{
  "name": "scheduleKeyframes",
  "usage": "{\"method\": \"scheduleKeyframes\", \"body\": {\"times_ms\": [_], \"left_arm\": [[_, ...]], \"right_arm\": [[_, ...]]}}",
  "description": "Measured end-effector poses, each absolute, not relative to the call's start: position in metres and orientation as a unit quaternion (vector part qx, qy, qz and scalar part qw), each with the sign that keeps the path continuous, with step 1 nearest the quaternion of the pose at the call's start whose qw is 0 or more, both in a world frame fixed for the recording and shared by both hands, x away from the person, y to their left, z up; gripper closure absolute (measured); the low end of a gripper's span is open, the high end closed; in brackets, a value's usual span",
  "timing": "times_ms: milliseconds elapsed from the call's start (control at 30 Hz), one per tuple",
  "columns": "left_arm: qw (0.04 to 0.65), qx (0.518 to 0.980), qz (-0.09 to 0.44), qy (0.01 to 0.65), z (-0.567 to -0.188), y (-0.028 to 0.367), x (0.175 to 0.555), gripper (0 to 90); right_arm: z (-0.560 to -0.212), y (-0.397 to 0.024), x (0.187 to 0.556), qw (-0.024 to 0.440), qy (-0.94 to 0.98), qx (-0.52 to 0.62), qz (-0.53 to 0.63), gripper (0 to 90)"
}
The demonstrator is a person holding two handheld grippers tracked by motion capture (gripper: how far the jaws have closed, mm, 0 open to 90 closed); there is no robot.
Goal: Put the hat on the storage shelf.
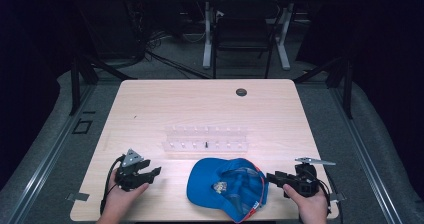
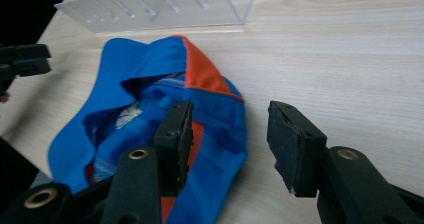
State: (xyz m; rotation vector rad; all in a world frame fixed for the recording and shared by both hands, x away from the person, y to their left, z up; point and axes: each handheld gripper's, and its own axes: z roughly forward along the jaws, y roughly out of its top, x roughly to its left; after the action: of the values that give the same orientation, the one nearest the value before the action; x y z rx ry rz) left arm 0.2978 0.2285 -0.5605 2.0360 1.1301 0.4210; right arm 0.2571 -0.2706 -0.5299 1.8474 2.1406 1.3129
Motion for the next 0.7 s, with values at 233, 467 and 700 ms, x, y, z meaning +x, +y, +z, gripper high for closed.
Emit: {"method": "scheduleKeyframes", "body": {"times_ms": [233,467,700], "left_arm": [[0.374,0.801,0.164,0.438,-0.5600,0.2270,0.2951,45.9],[0.371,0.803,0.164,0.436,-0.5606,0.2277,0.2950,45.8],[0.369,0.805,0.165,0.435,-0.5611,0.2270,0.2948,45.9]], "right_arm": [[-0.5247,-0.2693,0.2563,-0.052,0.681,0.594,0.424,51.7],[-0.5274,-0.2735,0.2525,-0.083,0.675,0.601,0.421,52.6],[-0.5342,-0.2669,0.2475,-0.095,0.683,0.593,0.415,52.6]]}}
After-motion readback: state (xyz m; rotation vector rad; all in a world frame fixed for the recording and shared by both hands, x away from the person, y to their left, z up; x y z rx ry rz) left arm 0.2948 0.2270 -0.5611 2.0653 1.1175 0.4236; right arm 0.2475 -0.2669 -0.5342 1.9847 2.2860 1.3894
